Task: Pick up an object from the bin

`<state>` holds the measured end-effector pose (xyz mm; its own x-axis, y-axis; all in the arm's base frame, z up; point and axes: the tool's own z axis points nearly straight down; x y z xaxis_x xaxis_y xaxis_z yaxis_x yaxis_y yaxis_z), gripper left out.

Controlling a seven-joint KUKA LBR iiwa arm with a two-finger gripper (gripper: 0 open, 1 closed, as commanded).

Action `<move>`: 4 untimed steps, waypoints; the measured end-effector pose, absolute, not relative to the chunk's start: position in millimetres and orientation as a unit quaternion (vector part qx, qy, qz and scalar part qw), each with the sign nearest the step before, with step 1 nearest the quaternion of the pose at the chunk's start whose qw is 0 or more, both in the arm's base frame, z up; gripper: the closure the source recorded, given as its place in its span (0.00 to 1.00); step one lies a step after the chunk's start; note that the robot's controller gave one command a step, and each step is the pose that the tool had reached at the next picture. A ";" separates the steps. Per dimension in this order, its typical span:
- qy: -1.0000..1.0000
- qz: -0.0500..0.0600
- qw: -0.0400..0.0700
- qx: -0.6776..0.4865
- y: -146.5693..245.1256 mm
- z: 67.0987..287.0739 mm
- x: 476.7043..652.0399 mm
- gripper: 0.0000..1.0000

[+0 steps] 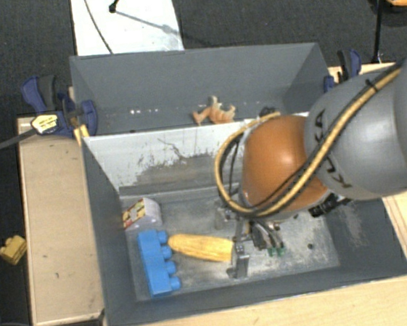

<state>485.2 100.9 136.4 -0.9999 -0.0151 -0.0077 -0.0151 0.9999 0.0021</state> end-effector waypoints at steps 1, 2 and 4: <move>1.000 0.000 -0.002 0.026 113.1 114.0 487.2 0.00; 0.995 0.001 0.002 0.097 124.0 142.6 484.6 0.00; 0.991 0.000 -0.002 0.134 115.2 70.5 476.2 1.00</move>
Offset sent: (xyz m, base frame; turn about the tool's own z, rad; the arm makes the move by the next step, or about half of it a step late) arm -0.0013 0.0225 0.0048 0.2091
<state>476.2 115.2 70.5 -0.9641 0.2654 0.0037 0.2654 0.9641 -0.0009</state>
